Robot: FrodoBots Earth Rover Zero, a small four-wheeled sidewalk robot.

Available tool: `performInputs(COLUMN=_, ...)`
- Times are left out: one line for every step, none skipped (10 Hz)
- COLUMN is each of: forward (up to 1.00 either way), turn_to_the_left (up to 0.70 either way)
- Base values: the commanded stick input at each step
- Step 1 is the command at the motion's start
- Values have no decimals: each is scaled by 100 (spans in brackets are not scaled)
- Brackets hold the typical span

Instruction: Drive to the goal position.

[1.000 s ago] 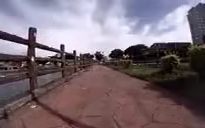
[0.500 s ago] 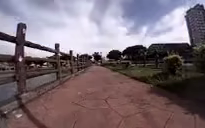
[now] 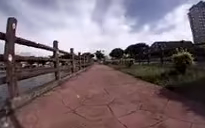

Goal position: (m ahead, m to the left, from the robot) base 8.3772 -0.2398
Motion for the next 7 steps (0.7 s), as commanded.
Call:
performInputs(forward=70, turn_to_the_left=-2)
performInputs(forward=70, turn_to_the_left=-9)
performInputs(forward=70, turn_to_the_left=-16)
performInputs(forward=70, turn_to_the_left=-23)
performInputs(forward=70, turn_to_the_left=-23)
performInputs(forward=70, turn_to_the_left=-23)
performInputs(forward=70, turn_to_the_left=-23)
